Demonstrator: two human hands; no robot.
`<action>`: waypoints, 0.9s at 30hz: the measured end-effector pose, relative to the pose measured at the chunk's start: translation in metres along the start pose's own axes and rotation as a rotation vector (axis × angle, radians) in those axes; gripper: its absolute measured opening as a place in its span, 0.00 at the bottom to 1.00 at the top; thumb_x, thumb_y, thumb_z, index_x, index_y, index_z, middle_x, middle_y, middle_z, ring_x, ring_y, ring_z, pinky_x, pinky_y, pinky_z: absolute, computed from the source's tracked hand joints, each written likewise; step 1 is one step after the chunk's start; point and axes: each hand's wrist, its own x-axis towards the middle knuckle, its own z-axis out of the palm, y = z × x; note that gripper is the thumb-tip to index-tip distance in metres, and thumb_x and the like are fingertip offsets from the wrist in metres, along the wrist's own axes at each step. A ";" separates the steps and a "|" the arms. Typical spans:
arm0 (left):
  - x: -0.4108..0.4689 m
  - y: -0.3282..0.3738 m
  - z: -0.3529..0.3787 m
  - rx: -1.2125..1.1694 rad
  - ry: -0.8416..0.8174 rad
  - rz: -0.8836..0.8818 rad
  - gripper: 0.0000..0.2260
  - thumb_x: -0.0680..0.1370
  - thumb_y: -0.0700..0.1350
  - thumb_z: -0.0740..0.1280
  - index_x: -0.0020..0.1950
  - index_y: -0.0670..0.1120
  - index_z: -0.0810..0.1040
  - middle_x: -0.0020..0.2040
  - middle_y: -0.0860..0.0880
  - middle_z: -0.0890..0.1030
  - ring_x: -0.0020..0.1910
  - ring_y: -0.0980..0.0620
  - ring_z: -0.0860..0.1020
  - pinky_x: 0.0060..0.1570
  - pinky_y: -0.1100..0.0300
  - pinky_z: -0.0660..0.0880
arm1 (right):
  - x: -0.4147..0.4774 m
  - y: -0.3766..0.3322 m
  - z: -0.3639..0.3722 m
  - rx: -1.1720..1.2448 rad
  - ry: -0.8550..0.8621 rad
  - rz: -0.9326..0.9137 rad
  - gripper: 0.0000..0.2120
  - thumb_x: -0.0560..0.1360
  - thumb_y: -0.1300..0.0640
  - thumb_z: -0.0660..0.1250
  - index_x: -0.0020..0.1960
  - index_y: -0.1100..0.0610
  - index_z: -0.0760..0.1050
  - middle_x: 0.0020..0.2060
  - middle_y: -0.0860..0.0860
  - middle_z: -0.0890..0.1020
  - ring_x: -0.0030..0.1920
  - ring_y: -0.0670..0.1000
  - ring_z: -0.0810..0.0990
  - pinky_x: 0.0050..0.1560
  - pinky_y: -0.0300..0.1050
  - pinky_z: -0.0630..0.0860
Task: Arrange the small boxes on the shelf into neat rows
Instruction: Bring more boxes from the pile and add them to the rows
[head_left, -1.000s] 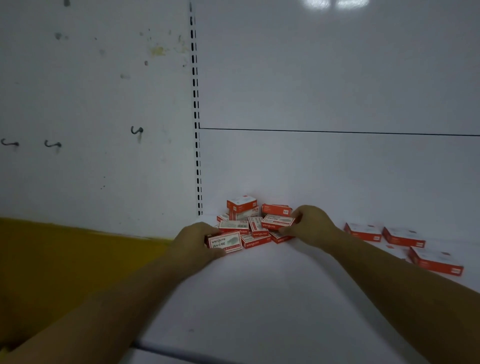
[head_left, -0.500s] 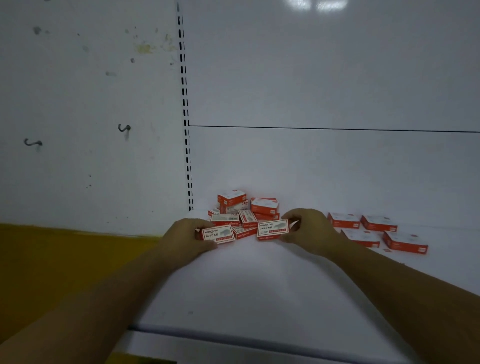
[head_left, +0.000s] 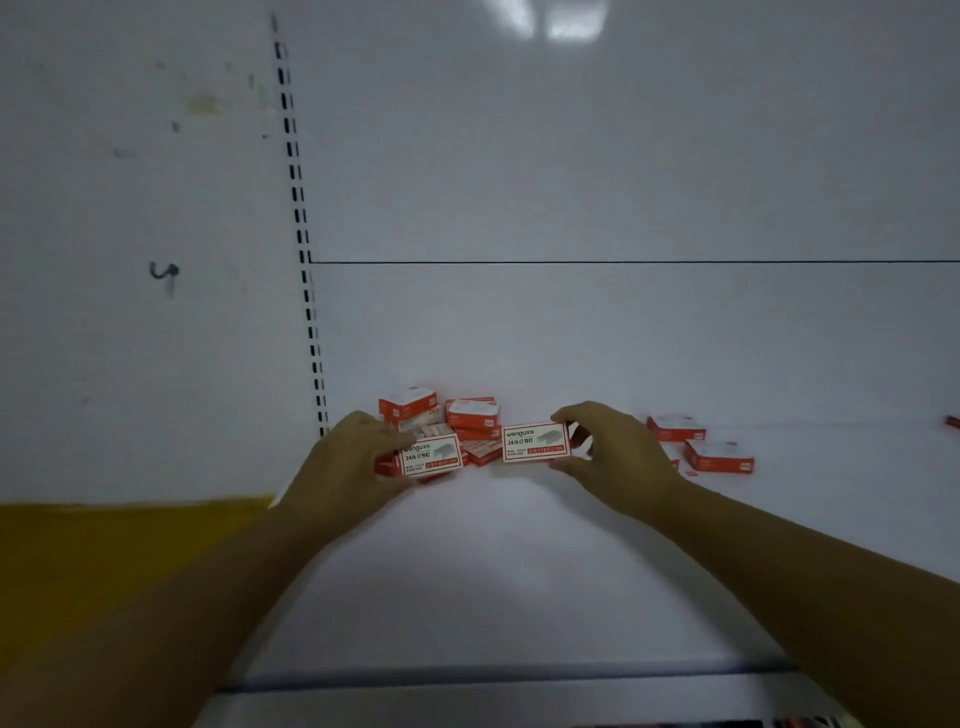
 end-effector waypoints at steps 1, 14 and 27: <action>0.003 0.009 -0.001 -0.003 0.019 0.013 0.22 0.68 0.54 0.73 0.61 0.50 0.77 0.54 0.49 0.81 0.49 0.54 0.73 0.44 0.64 0.66 | -0.003 0.005 -0.007 -0.025 0.012 -0.005 0.21 0.69 0.51 0.73 0.60 0.53 0.74 0.53 0.48 0.80 0.45 0.43 0.76 0.42 0.34 0.71; 0.042 0.213 0.027 -0.239 0.119 0.153 0.12 0.66 0.49 0.75 0.44 0.52 0.74 0.51 0.50 0.82 0.43 0.57 0.73 0.37 0.73 0.65 | -0.101 0.120 -0.158 -0.201 0.126 0.088 0.22 0.68 0.48 0.73 0.60 0.50 0.73 0.52 0.46 0.80 0.38 0.41 0.73 0.38 0.27 0.66; 0.079 0.467 0.090 -0.344 0.066 0.316 0.18 0.68 0.49 0.74 0.35 0.57 0.63 0.54 0.46 0.82 0.46 0.55 0.72 0.36 0.73 0.65 | -0.236 0.256 -0.326 -0.208 0.227 0.256 0.23 0.69 0.54 0.74 0.62 0.54 0.73 0.55 0.50 0.80 0.44 0.45 0.76 0.48 0.37 0.74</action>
